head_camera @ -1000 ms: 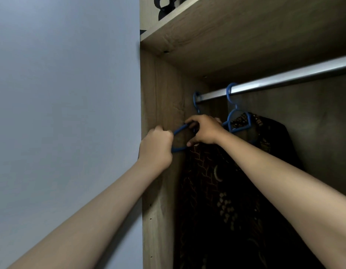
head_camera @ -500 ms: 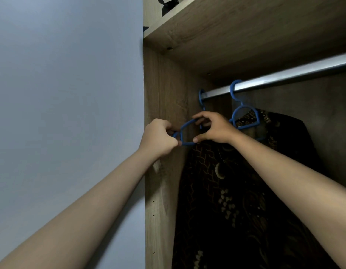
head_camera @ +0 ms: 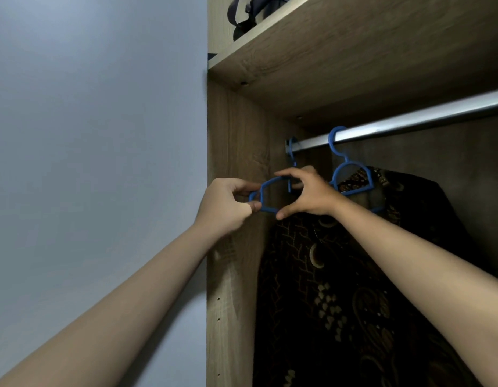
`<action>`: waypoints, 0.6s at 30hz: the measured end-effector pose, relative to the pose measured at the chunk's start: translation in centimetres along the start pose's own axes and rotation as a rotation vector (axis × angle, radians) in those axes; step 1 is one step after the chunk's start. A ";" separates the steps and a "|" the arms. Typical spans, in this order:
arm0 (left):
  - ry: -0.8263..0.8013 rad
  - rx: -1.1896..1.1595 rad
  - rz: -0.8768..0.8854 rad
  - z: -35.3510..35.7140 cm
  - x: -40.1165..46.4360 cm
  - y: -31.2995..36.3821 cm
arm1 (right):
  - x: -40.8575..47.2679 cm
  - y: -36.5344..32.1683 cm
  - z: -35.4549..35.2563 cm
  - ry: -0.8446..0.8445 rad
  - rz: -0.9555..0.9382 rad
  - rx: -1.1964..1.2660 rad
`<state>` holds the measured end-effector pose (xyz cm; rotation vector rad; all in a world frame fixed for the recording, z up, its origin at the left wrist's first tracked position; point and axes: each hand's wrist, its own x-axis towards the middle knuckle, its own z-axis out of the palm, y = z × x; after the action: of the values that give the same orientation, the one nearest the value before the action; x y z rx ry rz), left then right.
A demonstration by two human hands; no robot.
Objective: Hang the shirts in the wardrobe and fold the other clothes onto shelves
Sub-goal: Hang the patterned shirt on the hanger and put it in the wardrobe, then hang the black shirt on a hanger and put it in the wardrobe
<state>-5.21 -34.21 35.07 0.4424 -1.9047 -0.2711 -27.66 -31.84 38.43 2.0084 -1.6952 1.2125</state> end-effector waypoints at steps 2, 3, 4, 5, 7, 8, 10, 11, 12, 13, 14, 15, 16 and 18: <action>0.007 0.001 0.007 0.0 0.1 0.1 | 0.0 0.0 0.2 0.006 -0.015 -0.044; 0.008 0.000 0.009 -0.1 0.1 0.1 | 0.0 0.0 0.3 0.014 -0.027 -0.049; 0.011 -0.001 0.008 -0.2 0.2 0.2 | 0.0 0.1 0.5 0.019 -0.040 -0.046; 0.016 -0.006 0.005 -0.3 0.3 0.3 | 0.0 0.1 0.5 0.025 -0.053 -0.036; 0.026 -0.030 -0.003 -0.5 0.5 0.6 | 0.1 0.3 0.4 0.052 -0.086 0.008; 0.035 -0.043 -0.002 -0.7 0.6 0.7 | 0.3 0.4 0.4 0.072 -0.107 0.036; 0.054 -0.047 0.013 -1.3 0.8 1.1 | 0.8 0.2 0.3 0.109 -0.144 0.063; 0.064 -0.040 0.021 -1.6 0.9 1.3 | 1.0 0.1 0.4 0.127 -0.167 0.064; 0.076 -0.035 0.025 -2.0 0.9 1.5 | 1.1 -0.1 0.5 0.146 -0.193 0.061; 0.089 -0.039 0.023 -2.3 0.8 1.6 | 1.2 -0.4 0.5 0.164 -0.219 0.058; 0.099 -0.053 0.016 -2.6 0.7 1.7 | 1.2 -0.6 0.6 0.176 -0.236 0.056; 0.104 -0.073 0.010 -2.9 0.4 1.9 | 1.1 -0.9 0.6 0.182 -0.251 0.058; 0.108 -0.092 0.003 -3.2 0.1 2.0 | 1.1 -1.0 0.7 0.184 -0.263 0.057; 0.122 -0.109 -0.007 -3.9 -0.6 2.1 | 1.1 -1.4 1.0 0.195 -0.307 0.057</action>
<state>-1.77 -31.94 36.80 0.3836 -1.7608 -0.3428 -25.94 -32.85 39.04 2.0143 -1.2224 1.3076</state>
